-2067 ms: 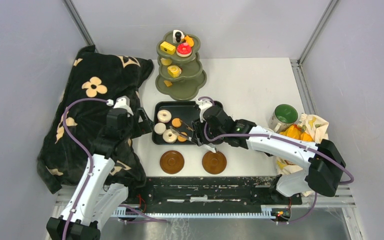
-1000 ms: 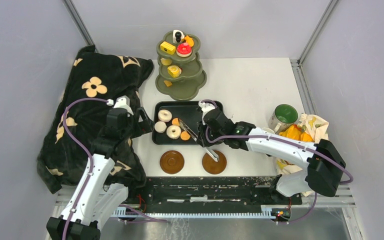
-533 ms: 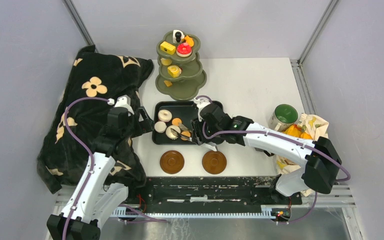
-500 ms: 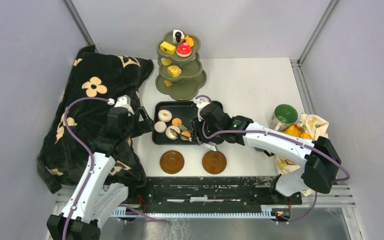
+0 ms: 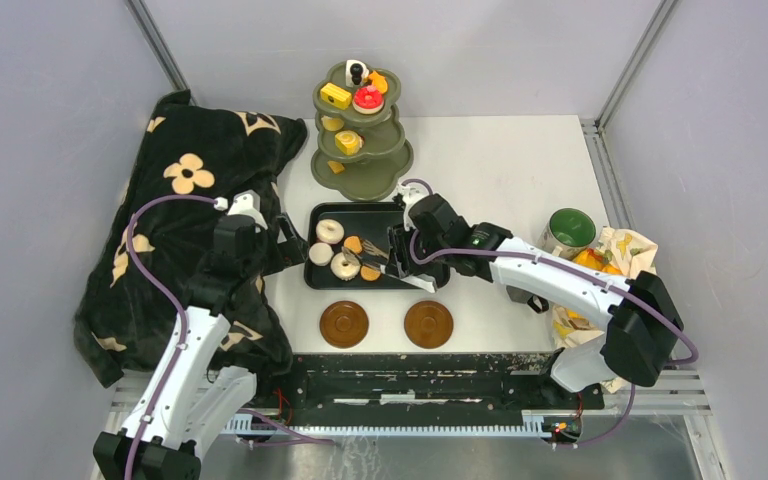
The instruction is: Serve the afternoon tea
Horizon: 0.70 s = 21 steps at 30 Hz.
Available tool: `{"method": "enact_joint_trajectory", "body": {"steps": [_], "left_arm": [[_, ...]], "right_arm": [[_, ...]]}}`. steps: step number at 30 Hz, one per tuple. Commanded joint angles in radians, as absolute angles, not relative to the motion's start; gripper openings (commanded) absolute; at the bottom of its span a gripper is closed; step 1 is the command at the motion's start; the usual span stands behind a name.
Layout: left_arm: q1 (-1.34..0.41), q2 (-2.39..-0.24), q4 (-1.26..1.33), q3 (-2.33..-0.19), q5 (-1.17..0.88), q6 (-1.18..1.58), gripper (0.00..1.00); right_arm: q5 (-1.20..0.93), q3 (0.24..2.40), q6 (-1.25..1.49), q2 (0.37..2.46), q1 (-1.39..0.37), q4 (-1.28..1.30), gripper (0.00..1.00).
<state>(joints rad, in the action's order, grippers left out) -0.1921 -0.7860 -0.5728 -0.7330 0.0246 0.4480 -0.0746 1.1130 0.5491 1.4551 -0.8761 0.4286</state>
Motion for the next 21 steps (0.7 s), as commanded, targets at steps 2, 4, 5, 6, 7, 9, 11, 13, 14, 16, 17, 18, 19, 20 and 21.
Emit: {"method": "enact_joint_trajectory", "body": {"steps": [2,4,5,6,7,9,11,13,14,16,17,18,19,20,21], "left_arm": [[-0.194,-0.77,-0.537,-0.747,0.026,0.467,0.99],[-0.193,-0.774,-0.535,-0.747,0.025,0.469,0.99],[-0.193,-0.775,-0.535,-0.747,0.024,0.469,0.99],[-0.194,-0.776,-0.535,-0.747,0.023,0.47,0.99],[-0.193,-0.774,-0.534,-0.746,0.023,0.471,0.99],[-0.193,-0.772,-0.535,-0.746,0.023,0.47,0.99],[-0.194,-0.772,-0.535,-0.746,0.022,0.471,0.99],[-0.194,-0.769,-0.535,-0.744,0.022,0.471,0.99],[-0.194,-0.767,-0.536,-0.743,0.022,0.471,0.99],[-0.194,-0.765,-0.537,-0.742,0.022,0.469,0.99],[-0.194,-0.765,-0.537,-0.742,0.022,0.468,0.99],[-0.193,-0.765,-0.536,-0.744,0.022,0.468,0.99],[-0.194,-0.764,-0.535,-0.744,0.021,0.468,0.99],[-0.194,-0.767,-0.535,-0.745,0.021,0.469,0.99],[-0.193,-0.767,-0.534,-0.745,0.019,0.469,0.99]], "right_arm": [[-0.108,1.132,0.588,1.445,-0.874,0.329,0.49],[-0.119,1.13,0.594,1.46,-0.874,0.323,0.49],[-0.125,1.13,0.596,1.471,-0.874,0.316,0.49],[-0.131,1.131,0.599,1.478,-0.874,0.312,0.49],[-0.137,1.13,0.6,1.485,-0.874,0.307,0.49],[-0.139,1.137,0.598,1.494,-0.874,0.309,0.49],[-0.119,1.138,0.595,1.493,-0.874,0.313,0.49],[-0.104,1.135,0.593,1.491,-0.874,0.318,0.49],[-0.1,1.132,0.592,1.489,-0.874,0.32,0.49],[-0.112,1.13,0.591,1.485,-0.873,0.323,0.49],[-0.123,1.13,0.588,1.481,-0.873,0.327,0.48],[-0.128,1.127,0.589,1.474,-0.874,0.328,0.48],[-0.124,1.122,0.588,1.468,-0.874,0.328,0.48],[-0.114,1.118,0.59,1.461,-0.873,0.33,0.48],[-0.101,1.112,0.59,1.455,-0.874,0.333,0.47]]}}
